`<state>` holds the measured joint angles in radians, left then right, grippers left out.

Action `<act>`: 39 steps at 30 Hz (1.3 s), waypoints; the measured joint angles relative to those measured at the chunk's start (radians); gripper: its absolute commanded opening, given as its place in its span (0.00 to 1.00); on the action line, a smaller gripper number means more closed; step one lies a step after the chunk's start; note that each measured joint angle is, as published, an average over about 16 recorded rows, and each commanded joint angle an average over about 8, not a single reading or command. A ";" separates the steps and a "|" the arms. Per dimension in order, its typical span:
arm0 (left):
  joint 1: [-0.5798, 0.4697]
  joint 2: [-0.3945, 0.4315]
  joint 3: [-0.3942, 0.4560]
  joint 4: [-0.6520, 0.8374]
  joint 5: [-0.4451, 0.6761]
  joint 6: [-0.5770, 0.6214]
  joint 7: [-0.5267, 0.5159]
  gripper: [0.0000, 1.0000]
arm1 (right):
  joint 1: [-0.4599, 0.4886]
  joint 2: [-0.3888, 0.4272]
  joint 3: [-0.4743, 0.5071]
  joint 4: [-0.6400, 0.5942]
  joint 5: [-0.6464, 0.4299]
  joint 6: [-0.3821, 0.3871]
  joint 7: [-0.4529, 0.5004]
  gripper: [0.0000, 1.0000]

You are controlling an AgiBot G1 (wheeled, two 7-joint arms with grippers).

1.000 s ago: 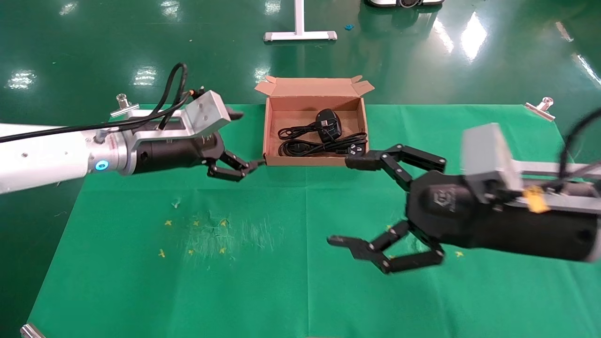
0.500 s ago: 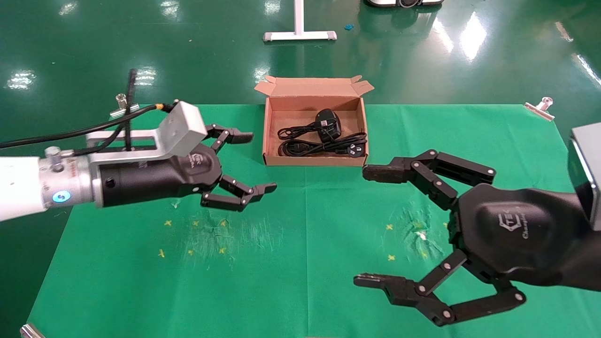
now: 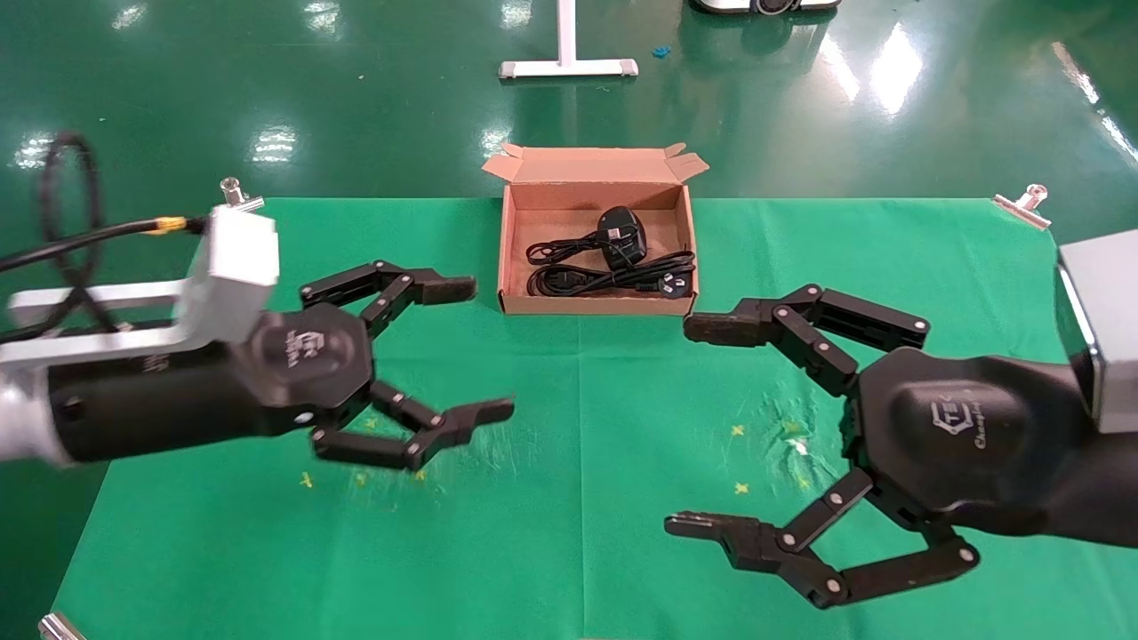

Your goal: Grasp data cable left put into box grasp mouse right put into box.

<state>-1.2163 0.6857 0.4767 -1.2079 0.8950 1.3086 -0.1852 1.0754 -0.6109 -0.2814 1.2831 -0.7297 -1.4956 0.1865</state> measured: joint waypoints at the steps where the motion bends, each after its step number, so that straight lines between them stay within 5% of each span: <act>1: 0.011 -0.006 -0.016 -0.006 -0.013 0.015 0.000 1.00 | 0.000 0.000 0.000 0.000 0.000 0.000 0.000 1.00; 17: 0.150 -0.079 -0.209 -0.081 -0.175 0.198 -0.003 1.00 | -0.001 0.001 0.000 0.000 0.002 0.000 0.000 1.00; 39: 0.147 -0.077 -0.204 -0.079 -0.171 0.193 -0.003 1.00 | 0.000 0.001 -0.001 0.000 0.001 0.000 -0.001 1.00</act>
<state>-1.0696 0.6086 0.2731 -1.2865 0.7244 1.5014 -0.1878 1.0753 -0.6103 -0.2823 1.2828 -0.7282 -1.4954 0.1860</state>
